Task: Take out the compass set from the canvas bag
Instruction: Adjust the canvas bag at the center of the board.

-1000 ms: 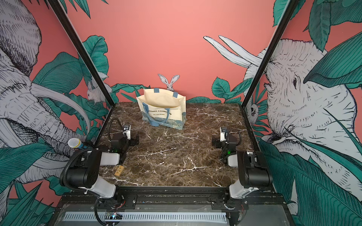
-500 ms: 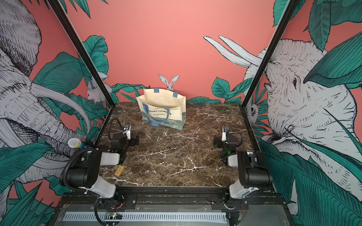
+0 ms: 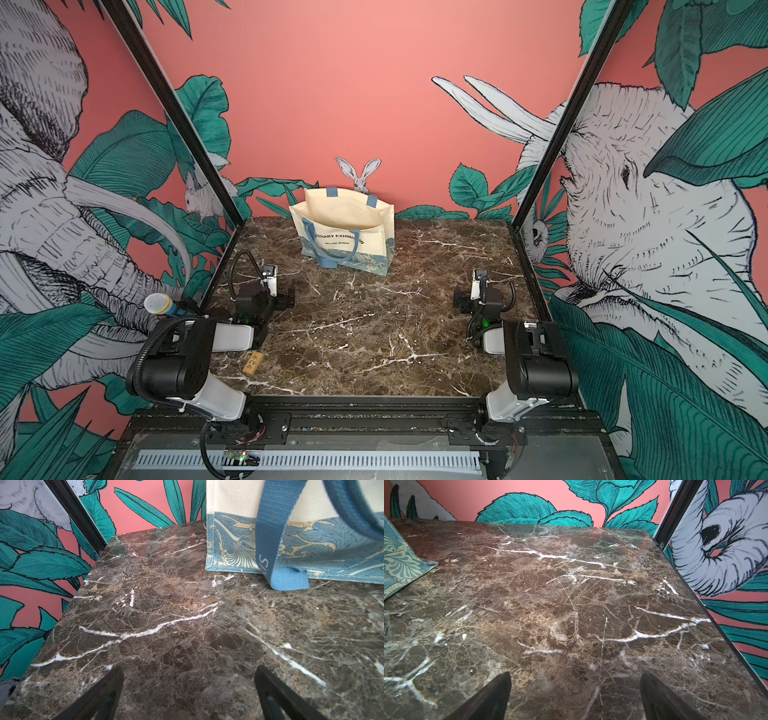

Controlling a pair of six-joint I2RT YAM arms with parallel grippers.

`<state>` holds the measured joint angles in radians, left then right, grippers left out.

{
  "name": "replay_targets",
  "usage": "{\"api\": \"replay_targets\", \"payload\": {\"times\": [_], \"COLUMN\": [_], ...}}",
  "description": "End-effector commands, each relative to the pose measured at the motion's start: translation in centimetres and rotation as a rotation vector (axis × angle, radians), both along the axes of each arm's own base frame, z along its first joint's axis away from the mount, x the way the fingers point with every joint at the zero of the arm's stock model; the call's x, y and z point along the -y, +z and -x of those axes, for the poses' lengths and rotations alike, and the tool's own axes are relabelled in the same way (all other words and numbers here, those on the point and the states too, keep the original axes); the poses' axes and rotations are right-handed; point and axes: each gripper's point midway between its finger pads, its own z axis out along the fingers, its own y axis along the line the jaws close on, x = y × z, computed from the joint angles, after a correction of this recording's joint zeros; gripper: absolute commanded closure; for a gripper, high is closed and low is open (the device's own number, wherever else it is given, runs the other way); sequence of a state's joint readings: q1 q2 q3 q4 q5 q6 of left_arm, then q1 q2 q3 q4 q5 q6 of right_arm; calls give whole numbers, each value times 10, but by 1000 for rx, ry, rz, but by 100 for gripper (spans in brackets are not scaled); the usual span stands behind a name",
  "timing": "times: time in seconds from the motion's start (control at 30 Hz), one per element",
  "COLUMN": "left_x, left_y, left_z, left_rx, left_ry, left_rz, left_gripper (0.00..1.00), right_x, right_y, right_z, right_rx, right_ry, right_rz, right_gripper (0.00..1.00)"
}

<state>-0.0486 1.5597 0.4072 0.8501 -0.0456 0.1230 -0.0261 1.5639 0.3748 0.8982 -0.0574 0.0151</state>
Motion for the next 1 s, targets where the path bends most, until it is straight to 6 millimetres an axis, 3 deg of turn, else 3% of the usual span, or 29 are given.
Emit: {"api": "replay_targets", "payload": {"times": [0.0, 0.03, 0.13, 0.2, 0.3, 0.37, 0.43, 0.53, 0.67, 0.8, 0.83, 0.97], "left_x": [-10, -18, -32, -36, -27, -18, -2, 22, 45, 70, 77, 102], "left_y": [16, 20, 64, 83, 92, 97, 102, 116, 136, 168, 175, 199], "left_z": [-5, -2, 6, 9, 7, 4, 0, -6, -17, -26, -29, -53], "left_rx": [52, 34, 17, -25, -117, -187, -272, -388, -362, -329, -323, -288], "left_ry": [62, 111, 219, 272, 294, 311, 280, 215, 179, 127, 117, 61], "left_rz": [-1, -6, 32, 89, 211, 303, 370, 436, 544, 572, 571, 630], "left_gripper": [0, 0, 0, 0, 0, 4, 17, 17, 15, 14, 13, 11], "right_x": [-3, -6, -28, -35, -69, -96, -129, -172, -214, -235, -239, -250], "right_y": [22, 33, 66, 83, 100, 111, 123, 134, 142, 138, 149, 149], "right_z": [-4, 1, 6, 1, -11, -18, -23, -27, -37, -49, -57, -69], "right_rx": [80, 103, 35, 37, 41, 4, -29, -73, -153, -231, -205, -211], "right_ry": [11, 17, -5, -36, 39, 113, 202, 342, 469, 513, 516, 543], "right_rz": [2, 31, 184, 110, -4, -48, -88, -135, -183, -128, -116, -75], "right_gripper": [1, 1, 1, 1, 1, 1, 1, 1, 1, 1, 1, 1]}}
